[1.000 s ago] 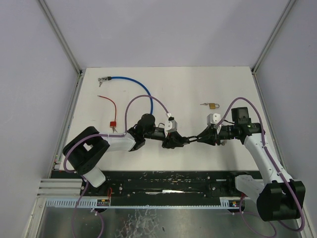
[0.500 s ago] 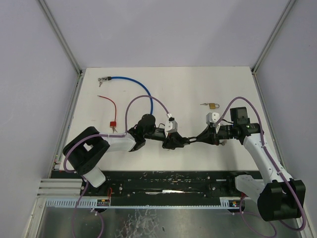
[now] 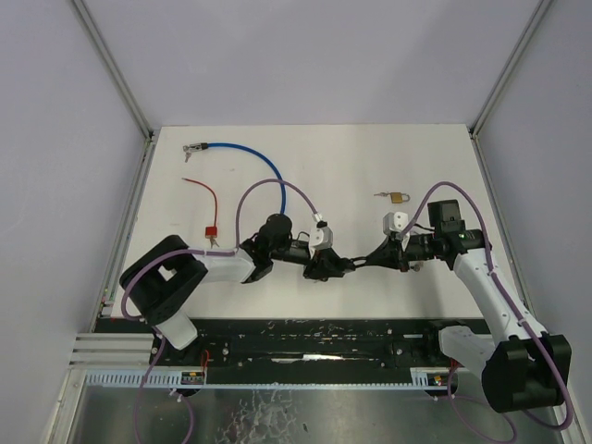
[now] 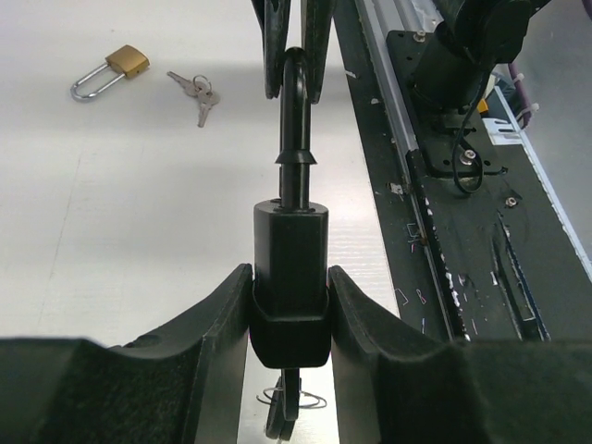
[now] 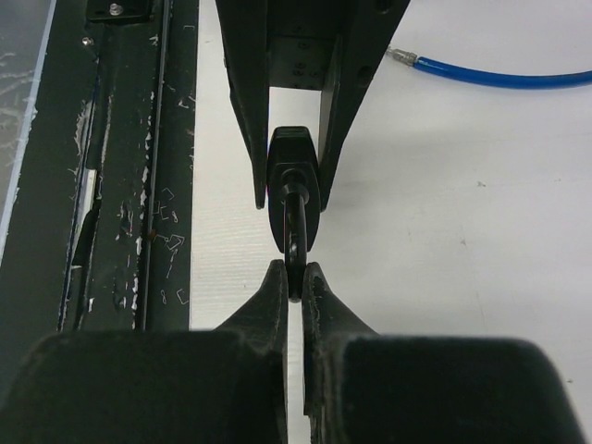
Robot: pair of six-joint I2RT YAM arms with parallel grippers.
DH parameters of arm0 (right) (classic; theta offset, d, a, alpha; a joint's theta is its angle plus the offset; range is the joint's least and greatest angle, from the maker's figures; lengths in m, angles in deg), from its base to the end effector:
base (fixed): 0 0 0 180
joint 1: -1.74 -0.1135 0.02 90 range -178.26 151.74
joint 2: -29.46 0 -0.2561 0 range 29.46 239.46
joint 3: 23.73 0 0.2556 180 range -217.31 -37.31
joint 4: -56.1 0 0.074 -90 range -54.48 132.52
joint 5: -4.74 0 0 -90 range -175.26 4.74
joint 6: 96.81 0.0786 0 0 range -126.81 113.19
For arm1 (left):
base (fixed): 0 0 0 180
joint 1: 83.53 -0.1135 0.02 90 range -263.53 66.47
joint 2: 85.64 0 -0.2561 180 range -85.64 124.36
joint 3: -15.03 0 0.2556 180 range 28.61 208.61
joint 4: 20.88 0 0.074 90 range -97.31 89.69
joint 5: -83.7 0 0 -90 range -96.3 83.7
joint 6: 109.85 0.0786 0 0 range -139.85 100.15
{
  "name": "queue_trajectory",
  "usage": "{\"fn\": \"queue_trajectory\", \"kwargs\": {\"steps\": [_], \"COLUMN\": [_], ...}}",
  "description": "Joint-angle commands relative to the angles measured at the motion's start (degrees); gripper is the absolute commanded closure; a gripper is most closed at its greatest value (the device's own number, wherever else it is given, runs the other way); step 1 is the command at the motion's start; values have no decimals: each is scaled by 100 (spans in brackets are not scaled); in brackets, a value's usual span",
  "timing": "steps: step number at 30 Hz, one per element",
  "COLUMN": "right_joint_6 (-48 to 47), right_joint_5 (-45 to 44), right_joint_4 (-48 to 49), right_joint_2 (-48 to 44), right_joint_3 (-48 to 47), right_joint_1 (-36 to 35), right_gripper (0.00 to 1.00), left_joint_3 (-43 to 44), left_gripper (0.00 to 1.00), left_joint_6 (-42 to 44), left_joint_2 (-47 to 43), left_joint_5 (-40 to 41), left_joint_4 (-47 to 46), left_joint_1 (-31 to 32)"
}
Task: Lock with the key
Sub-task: Lock the lock.
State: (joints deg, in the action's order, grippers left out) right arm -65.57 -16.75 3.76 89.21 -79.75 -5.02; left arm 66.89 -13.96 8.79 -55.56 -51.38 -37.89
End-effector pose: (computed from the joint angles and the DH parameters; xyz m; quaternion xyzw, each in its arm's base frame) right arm 0.1934 0.0966 0.2328 -0.5659 0.5760 0.3782 0.4528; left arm 0.2025 -0.2923 0.1697 0.5432 0.5226 -0.4991 0.4274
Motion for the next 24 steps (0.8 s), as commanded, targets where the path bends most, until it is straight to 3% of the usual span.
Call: {"fn": "queue_trajectory", "kwargs": {"steps": [1,11,24], "right_joint_6": [-128,202,-198], "right_joint_5": [-73,-1282,-1903], "right_joint_4": [-70,140,61], "right_joint_2": [82,357,1124], "right_joint_3": [-79,-213,-211], "right_joint_1": [-259,-500,-939], "right_gripper": [100,100,100], "left_joint_3": [258,637,403], "left_gripper": [100,100,100], "left_joint_6": [287,612,427], "left_joint_2": [128,1083,1791], "left_joint_5": [178,1043,1014], "left_joint_4": [-712,-681,-1507], "left_joint_1": [254,478,476]}}
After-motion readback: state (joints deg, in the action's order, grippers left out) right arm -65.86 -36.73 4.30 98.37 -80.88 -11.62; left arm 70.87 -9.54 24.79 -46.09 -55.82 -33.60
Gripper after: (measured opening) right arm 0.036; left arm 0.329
